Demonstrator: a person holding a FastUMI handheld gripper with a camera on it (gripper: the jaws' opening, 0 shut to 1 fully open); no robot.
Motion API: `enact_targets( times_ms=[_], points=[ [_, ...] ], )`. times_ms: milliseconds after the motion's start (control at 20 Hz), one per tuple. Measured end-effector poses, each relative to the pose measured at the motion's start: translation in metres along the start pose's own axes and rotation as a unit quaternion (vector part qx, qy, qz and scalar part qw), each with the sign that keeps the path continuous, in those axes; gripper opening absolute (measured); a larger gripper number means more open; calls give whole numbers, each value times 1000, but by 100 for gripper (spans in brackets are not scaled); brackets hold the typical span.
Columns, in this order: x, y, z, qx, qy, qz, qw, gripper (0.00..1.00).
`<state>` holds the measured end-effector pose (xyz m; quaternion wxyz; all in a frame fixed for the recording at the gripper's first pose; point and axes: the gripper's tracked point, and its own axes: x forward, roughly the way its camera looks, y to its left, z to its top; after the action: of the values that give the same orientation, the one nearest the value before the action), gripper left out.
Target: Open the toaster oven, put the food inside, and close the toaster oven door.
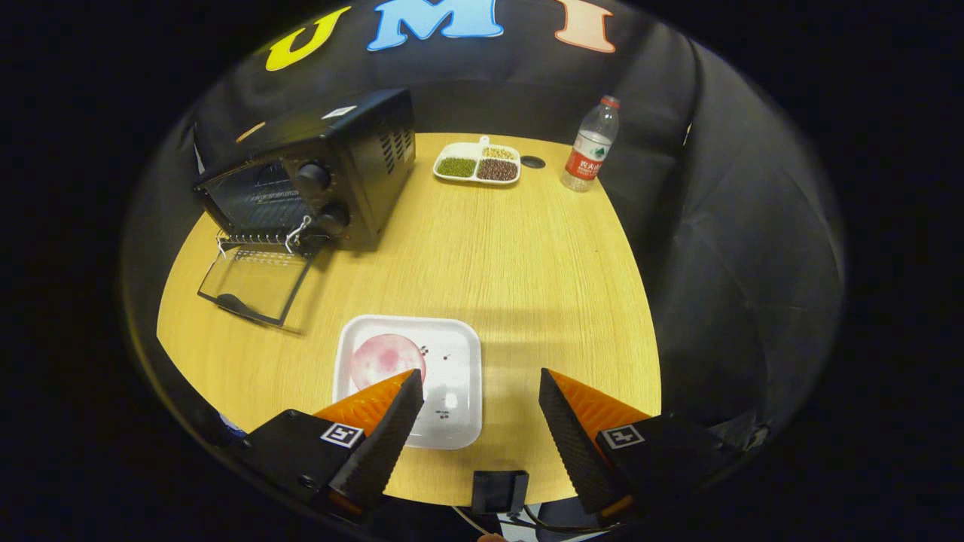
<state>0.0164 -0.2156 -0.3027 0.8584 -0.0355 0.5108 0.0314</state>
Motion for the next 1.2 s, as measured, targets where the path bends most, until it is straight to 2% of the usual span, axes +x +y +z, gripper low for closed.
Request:
enact_targets(
  times_ms=[300, 550, 750, 850, 1050, 1200],
  points=[
    [40, -13, -20, -24, 51, 29, 998, 99],
    [59, -9, -33, -35, 85, 35, 995, 99],
    [66, -7, -43, -25, 109, 40, 993, 99],
    [69, -1, -48, -11, 122, 55, 991, 95],
    [68, 5, -50, 2, 125, 70, 990, 72],
    [68, 12, -51, 21, 137, 77, 987, 42]
  ],
)
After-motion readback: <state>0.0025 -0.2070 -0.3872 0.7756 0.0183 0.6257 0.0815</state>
